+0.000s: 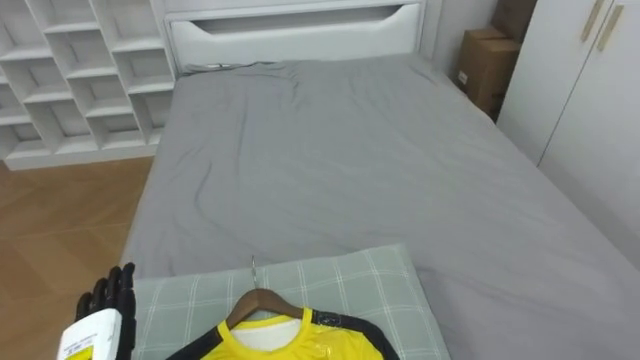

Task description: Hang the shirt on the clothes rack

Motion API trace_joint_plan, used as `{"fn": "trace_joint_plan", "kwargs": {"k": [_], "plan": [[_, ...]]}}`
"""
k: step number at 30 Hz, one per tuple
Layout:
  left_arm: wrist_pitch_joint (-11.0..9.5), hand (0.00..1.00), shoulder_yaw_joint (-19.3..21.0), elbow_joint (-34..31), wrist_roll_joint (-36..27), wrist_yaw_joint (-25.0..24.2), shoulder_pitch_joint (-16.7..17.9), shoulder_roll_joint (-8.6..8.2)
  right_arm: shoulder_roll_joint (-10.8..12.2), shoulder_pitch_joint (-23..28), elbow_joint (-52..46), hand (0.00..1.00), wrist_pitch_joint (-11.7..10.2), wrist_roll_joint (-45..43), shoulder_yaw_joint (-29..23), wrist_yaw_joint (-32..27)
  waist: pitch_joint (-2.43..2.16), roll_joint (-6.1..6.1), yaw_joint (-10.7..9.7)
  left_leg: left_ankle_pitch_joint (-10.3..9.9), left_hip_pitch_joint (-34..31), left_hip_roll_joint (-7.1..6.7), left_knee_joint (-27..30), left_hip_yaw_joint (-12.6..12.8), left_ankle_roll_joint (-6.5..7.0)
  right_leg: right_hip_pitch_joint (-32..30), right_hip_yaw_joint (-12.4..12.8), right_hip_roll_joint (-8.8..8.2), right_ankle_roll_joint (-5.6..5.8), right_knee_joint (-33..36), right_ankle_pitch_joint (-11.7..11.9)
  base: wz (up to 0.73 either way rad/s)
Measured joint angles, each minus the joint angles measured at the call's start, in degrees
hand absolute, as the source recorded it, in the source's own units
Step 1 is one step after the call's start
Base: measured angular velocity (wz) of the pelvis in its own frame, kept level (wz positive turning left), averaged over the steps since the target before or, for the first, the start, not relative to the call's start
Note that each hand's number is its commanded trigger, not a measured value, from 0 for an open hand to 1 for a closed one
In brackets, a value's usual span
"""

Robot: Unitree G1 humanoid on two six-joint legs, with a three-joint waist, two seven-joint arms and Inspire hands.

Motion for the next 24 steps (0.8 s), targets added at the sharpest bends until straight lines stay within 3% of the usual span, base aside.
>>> {"fn": "trace_joint_plan", "kwargs": {"k": [7,14,24], "plan": [[0.2,0.00,-2.1,0.0,0.1,-3.9,-2.4,0.10,0.0,1.4,0.0,0.00,0.2,-3.8,0.0,0.2,0.00,0.61,-0.3,0.0,-1.8,0.10,0.3,0.0,0.00,-1.6,-0.1,0.03,-0.03,0.1,0.1,0.00],[0.2,0.00,-2.0,0.2,0.0,-7.3,-3.3,0.21,0.1,0.3,-0.8,0.00,-0.2,-3.8,0.1,0.5,0.24,0.22,-1.1,0.0,-3.0,0.39,0.9,0.3,-0.01,-3.1,-0.1,0.16,-0.04,1.1,0.1,0.00],[0.3,0.00,-2.0,5.8,0.0,-8.7,-4.8,0.21,0.1,-0.8,-0.3,0.00,0.0,-3.9,0.0,0.6,0.47,-0.48,-1.4,0.0,-6.3,0.61,2.2,-0.2,-0.01,-6.2,-0.4,0.32,-0.07,1.9,0.1,0.00]]}}
